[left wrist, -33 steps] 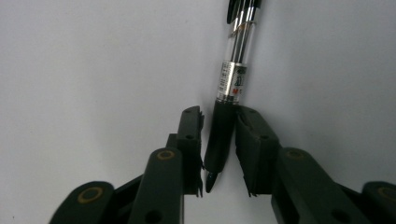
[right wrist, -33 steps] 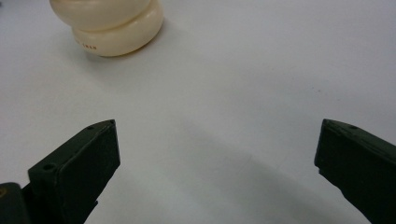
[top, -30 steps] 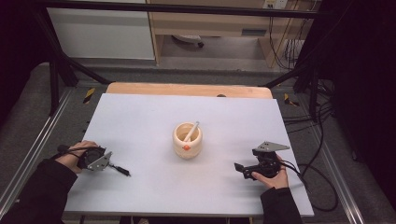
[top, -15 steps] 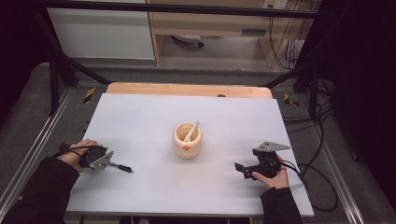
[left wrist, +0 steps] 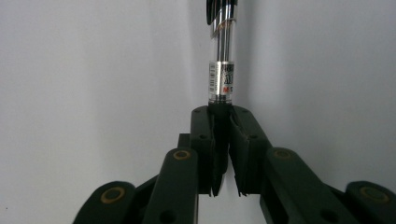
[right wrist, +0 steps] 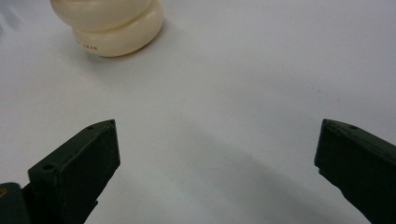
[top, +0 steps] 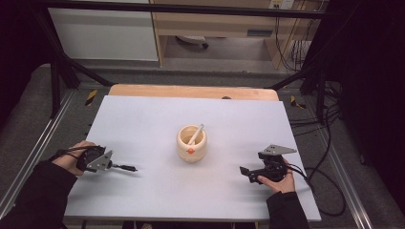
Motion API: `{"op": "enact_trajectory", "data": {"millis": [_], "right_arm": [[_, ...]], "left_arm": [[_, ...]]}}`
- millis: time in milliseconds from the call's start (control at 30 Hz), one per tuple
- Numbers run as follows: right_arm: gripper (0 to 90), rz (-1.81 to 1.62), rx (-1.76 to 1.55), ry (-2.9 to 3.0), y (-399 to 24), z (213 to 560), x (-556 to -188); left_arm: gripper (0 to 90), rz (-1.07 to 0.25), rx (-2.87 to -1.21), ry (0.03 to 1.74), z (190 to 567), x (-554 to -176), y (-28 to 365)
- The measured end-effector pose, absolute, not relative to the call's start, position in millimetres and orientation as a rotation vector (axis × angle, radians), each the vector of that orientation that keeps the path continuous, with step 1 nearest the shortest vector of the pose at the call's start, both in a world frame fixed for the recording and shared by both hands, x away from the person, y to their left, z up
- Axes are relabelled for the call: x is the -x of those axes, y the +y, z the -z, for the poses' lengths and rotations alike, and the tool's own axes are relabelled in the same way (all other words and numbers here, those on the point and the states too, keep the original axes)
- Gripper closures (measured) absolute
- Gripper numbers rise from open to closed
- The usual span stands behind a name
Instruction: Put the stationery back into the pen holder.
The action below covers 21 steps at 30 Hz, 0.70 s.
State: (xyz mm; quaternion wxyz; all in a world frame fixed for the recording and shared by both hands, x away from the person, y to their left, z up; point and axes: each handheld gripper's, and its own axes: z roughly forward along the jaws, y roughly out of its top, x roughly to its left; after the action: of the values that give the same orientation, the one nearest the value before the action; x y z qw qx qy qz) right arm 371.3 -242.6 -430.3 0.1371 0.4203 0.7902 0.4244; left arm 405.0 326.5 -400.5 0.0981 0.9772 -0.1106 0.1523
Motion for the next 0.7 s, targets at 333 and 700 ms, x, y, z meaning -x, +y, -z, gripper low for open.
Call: {"op": "enact_trajectory", "data": {"millis": [333, 700], "right_arm": [[1.2, -1.230, -1.211, 2.290, -242.2, 430.6, -371.3], [2.3, -1.229, -1.182, 2.306, -240.0, 430.7, -371.1]], "left_arm": [[79.8, -0.428, -2.821, -0.202, 397.0, -400.4, 320.8], [79.9, -0.409, -2.791, -0.171, 396.3, -391.1, 304.7]]}}
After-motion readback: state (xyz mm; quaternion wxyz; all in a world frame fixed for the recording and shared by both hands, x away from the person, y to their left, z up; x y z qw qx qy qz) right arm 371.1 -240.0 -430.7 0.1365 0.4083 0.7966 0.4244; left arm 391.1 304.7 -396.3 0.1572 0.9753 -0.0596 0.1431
